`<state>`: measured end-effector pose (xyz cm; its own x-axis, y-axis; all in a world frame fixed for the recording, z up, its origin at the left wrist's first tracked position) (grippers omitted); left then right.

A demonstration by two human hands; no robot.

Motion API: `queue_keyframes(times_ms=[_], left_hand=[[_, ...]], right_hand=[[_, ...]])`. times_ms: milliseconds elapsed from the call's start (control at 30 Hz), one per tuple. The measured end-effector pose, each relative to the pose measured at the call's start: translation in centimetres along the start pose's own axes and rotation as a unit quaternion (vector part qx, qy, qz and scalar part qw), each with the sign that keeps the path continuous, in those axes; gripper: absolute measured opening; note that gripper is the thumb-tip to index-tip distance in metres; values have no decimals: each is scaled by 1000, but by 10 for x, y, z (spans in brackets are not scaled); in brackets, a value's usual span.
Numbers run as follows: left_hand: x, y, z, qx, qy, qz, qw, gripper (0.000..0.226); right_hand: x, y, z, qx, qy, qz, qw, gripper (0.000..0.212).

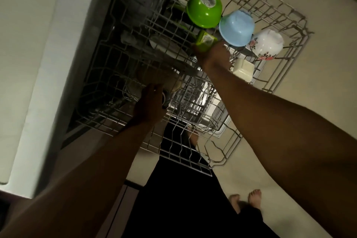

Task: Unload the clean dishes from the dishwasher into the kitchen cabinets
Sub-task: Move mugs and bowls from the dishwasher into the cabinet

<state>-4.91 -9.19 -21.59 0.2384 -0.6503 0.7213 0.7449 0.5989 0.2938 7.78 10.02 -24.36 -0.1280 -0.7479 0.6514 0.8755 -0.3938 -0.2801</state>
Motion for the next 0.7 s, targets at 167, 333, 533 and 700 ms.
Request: queue_keyframes(times_ms=[167,333,533,700], left_hand=[[-5,-3,-1,-25,-12,-15,999,81],[-2,0,5,-26,-18,-15,999,77],[11,5,12,-20,1,-9,1000,79],[20,14,21,-15,-4,15,1000,86]], right_hand=[[-12,-18,-8,2,-29,-73,997,105],[-25,-12,1,-5,-81,1,997,32],[-5,-17,20,-42,-25,-37,998,65],[16,4,25,-47,8,-3,999,39]])
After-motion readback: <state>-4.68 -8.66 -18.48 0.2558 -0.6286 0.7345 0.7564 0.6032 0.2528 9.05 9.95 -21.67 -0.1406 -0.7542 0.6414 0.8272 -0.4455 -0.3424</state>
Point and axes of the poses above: each hand's wrist, its own x-axis away from the middle knuckle, its own z-axis out of the back of the hand, y = z × x, the point moved 1 cm from there along -x, towards the middle knuckle, and after that the axes turned 2 degrees about x, right-handed, at the moved point
